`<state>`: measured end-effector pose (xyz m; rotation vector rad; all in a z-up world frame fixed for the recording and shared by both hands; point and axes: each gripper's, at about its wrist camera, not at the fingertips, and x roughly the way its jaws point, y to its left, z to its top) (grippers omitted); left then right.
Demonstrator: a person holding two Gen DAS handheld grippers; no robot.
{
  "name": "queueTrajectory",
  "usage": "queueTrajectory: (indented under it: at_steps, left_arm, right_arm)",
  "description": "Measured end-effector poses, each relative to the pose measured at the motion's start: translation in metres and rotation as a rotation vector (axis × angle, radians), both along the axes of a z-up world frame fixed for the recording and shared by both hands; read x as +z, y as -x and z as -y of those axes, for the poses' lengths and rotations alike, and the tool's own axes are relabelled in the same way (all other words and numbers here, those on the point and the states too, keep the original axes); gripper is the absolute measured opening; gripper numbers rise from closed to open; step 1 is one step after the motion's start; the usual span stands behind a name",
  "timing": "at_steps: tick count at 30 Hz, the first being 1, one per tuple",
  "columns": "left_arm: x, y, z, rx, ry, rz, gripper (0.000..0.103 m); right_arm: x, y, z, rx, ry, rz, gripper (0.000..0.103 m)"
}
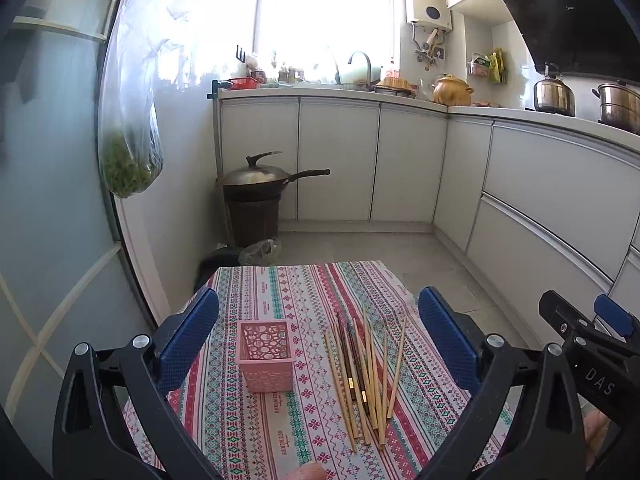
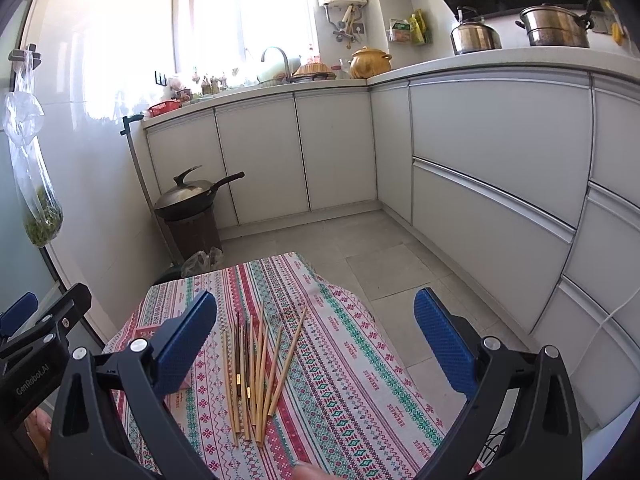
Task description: Organize utensils
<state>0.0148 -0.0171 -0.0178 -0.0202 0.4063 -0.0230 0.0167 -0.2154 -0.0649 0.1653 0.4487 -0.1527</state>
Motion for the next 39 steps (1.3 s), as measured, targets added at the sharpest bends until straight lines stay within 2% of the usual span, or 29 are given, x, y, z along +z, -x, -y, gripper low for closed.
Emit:
queueTrajectory:
  at_steps: [39]
  left_arm:
    - [-0.0079,-0.0043,-0.0012,0.005,-0.009,-0.016,0.096]
  right_arm:
    - [-0.005,-0.0035,-0.0005,0.002,-0.005,-0.014,0.096]
